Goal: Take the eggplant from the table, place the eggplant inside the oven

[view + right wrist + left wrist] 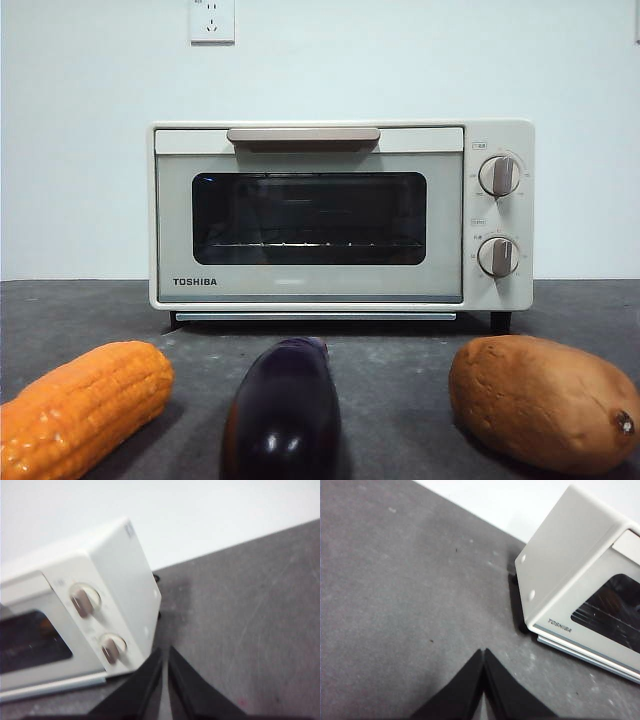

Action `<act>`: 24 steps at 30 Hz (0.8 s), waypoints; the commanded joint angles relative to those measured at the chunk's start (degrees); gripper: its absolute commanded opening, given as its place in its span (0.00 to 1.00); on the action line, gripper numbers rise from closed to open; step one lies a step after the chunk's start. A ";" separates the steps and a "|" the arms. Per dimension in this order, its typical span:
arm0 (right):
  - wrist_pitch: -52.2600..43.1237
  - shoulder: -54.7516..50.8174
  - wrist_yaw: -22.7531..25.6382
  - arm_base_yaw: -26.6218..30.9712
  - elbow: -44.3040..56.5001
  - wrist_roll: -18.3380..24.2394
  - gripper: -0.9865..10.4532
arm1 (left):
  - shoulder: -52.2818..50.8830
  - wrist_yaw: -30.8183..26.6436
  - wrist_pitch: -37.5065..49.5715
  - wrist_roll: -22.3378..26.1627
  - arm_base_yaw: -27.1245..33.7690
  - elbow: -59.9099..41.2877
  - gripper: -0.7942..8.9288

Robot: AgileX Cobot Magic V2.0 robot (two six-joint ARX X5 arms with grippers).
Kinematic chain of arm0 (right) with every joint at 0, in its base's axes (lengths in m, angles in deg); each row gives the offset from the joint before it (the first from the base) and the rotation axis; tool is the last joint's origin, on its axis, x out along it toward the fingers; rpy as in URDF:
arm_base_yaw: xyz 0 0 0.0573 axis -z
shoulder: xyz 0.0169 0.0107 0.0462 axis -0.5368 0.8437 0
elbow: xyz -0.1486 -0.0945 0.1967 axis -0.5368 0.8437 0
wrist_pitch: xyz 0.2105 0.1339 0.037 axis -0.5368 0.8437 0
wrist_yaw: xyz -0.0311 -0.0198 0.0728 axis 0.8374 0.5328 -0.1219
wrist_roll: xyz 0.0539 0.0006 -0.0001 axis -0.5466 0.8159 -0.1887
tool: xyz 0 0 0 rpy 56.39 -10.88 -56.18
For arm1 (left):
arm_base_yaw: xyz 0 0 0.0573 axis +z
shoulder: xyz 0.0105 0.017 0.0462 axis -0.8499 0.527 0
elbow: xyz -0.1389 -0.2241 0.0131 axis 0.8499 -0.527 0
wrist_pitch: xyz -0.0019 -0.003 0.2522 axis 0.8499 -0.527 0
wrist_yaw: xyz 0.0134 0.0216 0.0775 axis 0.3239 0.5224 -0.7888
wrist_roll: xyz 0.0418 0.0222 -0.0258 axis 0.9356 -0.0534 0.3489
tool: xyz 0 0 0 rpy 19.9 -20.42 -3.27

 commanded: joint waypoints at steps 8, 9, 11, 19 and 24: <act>7.74 5.38 0.02 0.07 -14.97 -0.92 0.09 | 9.62 3.13 -3.10 0.52 0.09 12.70 0.09; 8.44 6.40 0.02 0.07 -16.33 -0.92 0.09 | 10.91 3.26 -3.58 0.79 0.09 13.97 0.09; 10.10 9.01 -0.15 0.07 -19.26 -0.59 0.09 | 13.97 4.15 -4.33 2.38 0.09 16.72 0.09; 20.44 22.43 -5.27 0.07 -32.61 4.17 0.09 | 27.10 7.56 -9.68 8.59 0.00 28.70 0.09; 29.42 30.88 -9.49 0.04 -41.92 4.68 0.09 | 34.10 11.52 -12.41 10.82 -0.02 34.67 0.09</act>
